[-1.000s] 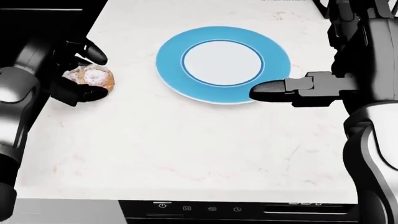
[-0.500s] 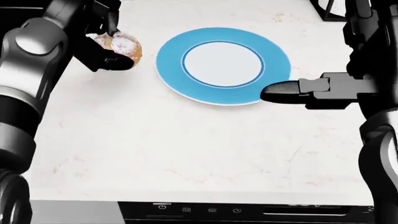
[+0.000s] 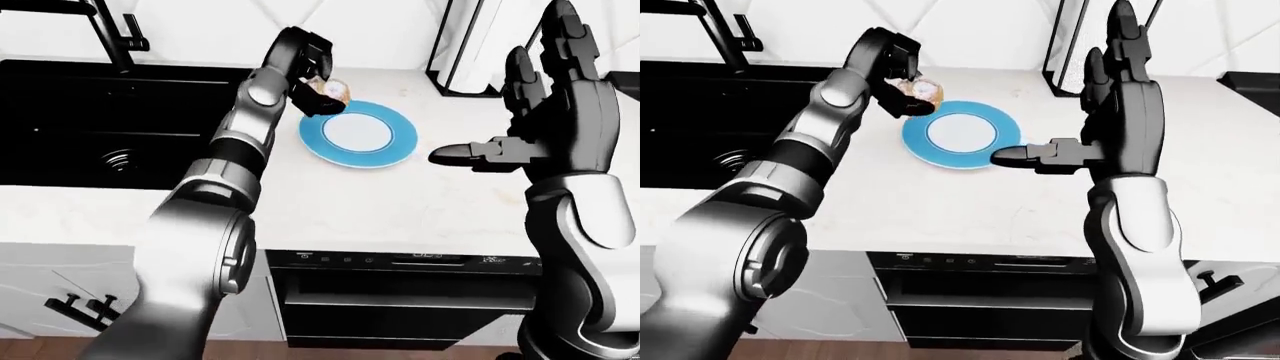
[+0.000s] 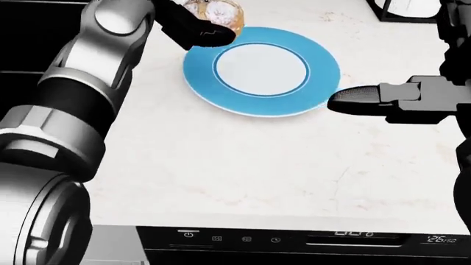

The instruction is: Place the pastries on the plates.

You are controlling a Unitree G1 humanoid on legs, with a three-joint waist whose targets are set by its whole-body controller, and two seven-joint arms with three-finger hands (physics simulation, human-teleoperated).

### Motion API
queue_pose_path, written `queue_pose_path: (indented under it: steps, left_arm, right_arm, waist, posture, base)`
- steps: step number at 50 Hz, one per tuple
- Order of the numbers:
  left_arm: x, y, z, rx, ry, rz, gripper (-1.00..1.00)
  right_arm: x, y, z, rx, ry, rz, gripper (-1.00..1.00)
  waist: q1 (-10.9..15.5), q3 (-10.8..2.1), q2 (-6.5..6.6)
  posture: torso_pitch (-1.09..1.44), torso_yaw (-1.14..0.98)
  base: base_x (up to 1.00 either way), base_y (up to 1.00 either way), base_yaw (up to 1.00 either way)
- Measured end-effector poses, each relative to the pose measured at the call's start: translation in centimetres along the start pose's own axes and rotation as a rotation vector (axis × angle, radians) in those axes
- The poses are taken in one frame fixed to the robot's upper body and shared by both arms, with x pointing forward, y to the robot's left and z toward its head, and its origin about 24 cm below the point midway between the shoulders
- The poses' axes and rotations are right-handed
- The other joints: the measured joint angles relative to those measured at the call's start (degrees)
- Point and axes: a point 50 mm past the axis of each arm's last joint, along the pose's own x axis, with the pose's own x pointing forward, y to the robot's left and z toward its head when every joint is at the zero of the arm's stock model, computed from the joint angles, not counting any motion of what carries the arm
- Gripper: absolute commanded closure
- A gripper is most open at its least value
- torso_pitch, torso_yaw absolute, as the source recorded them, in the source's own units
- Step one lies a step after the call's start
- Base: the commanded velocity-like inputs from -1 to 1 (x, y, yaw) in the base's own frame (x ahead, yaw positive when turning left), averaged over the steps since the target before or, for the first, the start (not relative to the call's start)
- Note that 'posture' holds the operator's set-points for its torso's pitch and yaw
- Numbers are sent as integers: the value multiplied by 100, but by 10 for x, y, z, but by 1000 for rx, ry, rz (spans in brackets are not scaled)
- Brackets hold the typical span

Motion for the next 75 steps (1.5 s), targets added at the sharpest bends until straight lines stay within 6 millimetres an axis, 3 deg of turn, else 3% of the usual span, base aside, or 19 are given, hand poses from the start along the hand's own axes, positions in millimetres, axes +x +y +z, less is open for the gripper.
queue_pose_path:
  steps: [15,42,44,49,52,55,57,58,75]
  left_arm:
    - [1,-33,-4,-25,28,2,100]
    - [-1,-52,-18,132,93,-89,100]
    - [-1,-53,-17,134,89,-95,81]
    - [-1,-55,-15,128,76,-97,69]
    - [-1,-56,-14,122,71,-100,38]
    - [-1,-57,-13,122,64,-101,-29]
    - [0,-57,-11,118,57,-100,-87]
    - [0,-57,-10,117,52,-100,-100]
    - [1,-48,-5,103,29,-78,-100]
  right_arm:
    - [-7,-4,9,-6,-14,-17,-100]
    - [-12,-5,11,-3,-11,-25,-100]
    - [-11,-5,11,-3,-12,-24,-100]
    - [-13,-6,12,-5,-15,-26,-100]
    - [-14,-7,12,-5,-16,-27,-100]
    - [-15,-7,12,-6,-17,-26,-100]
    - [-15,-7,12,-6,-16,-26,-100]
    - [-15,-7,13,-6,-16,-27,-100]
    - [-15,-6,9,-5,-10,-26,-100]
  waist:
    - [-6,-3,-25]
    - [2,-4,-56]
    - [2,-1,-59]
    - [5,1,-66]
    - [8,1,-68]
    - [8,5,-72]
    - [8,7,-75]
    - [8,7,-76]
    - [5,6,-77]
  posture:
    - [0,0]
    - [0,0]
    - [0,0]
    - [0,0]
    - [0,0]
    - [0,0]
    - [0,0]
    - [0,0]
    - [0,0]
  base:
    - [0,0,0]
    - [0,0,0]
    - [0,0,0]
    - [0,0,0]
    - [0,0,0]
    - [0,0,0]
    - [0,0,0]
    - [0,0,0]
    - [0,0,0]
